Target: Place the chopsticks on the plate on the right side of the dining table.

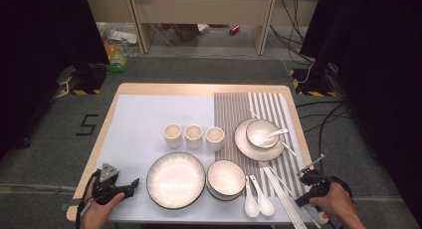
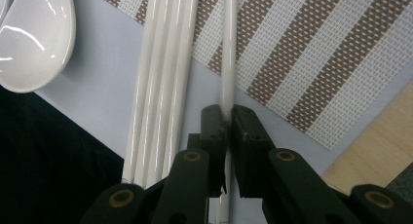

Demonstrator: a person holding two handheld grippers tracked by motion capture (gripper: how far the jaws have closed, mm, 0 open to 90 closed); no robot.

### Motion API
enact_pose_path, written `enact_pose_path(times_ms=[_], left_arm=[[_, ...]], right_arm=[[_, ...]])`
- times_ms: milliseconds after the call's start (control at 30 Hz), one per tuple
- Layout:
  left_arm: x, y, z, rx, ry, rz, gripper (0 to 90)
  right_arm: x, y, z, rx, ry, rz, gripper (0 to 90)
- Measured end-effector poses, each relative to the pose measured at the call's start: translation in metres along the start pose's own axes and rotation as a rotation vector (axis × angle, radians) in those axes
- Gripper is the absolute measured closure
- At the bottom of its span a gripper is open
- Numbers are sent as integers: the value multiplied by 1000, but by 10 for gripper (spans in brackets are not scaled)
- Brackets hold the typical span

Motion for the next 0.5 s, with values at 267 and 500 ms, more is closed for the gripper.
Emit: enact_pose_path(times_ms=[267,500], left_arm=[[0,0,0,-3,-1,1,144],[0,0,0,-2,1,2,143]], right_arm=[[3,1,-1,-5,-20,-26,841],[7,3,0,13,-28,-36,844]])
Point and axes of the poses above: each handheld gripper's, and its own axes: y roughly backward along the jaws, z roughly out of its underside, x roughly to its right, the point moved 1 cm from there along -y, roughly forward along the jaws, and after that the axes turned 14 degrees about -y, right-handed, at the moved point
